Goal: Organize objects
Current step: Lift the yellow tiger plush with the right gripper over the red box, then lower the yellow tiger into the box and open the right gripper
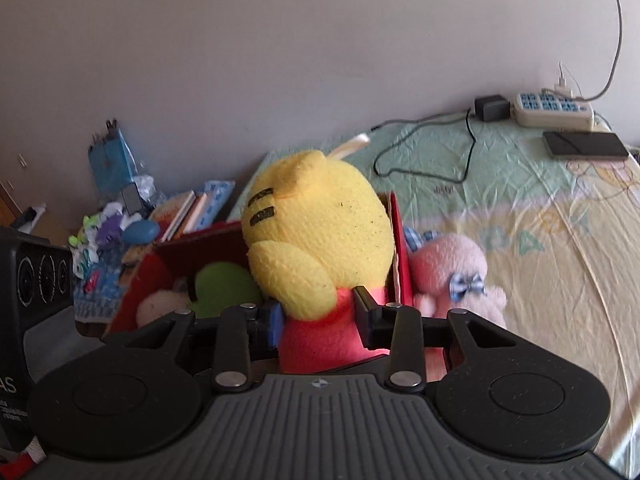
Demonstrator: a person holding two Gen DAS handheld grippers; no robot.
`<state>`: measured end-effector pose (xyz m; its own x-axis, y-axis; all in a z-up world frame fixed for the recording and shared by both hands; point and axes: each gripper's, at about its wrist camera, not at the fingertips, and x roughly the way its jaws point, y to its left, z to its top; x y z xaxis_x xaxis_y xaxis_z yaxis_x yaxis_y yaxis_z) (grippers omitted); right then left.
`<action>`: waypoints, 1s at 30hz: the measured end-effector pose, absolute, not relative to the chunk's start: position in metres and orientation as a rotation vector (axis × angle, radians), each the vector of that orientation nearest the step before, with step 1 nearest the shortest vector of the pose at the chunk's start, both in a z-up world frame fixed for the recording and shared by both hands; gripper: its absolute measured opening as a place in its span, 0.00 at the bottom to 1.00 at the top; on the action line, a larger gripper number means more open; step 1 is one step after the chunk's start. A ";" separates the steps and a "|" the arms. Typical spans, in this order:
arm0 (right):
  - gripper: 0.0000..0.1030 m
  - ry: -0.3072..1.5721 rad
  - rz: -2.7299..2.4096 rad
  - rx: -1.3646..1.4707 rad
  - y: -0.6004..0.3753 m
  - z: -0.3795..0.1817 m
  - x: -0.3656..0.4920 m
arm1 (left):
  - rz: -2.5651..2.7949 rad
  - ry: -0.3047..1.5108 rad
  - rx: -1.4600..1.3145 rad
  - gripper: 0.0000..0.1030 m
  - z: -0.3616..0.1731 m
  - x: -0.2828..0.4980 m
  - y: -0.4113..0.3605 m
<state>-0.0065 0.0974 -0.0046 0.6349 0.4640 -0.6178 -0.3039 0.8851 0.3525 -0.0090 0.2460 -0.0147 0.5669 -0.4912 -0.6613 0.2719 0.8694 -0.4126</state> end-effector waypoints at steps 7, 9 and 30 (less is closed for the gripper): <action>0.36 0.828 0.434 0.189 0.109 -0.003 -0.017 | -0.462 0.897 -0.274 0.70 -0.026 -0.020 0.247; 0.37 0.832 0.419 0.185 0.109 -0.006 -0.011 | -0.464 0.903 -0.271 0.70 -0.027 -0.018 0.246; 0.53 0.735 0.414 0.451 0.072 -0.015 -0.024 | -0.360 0.939 -0.054 0.91 -0.010 -0.011 0.219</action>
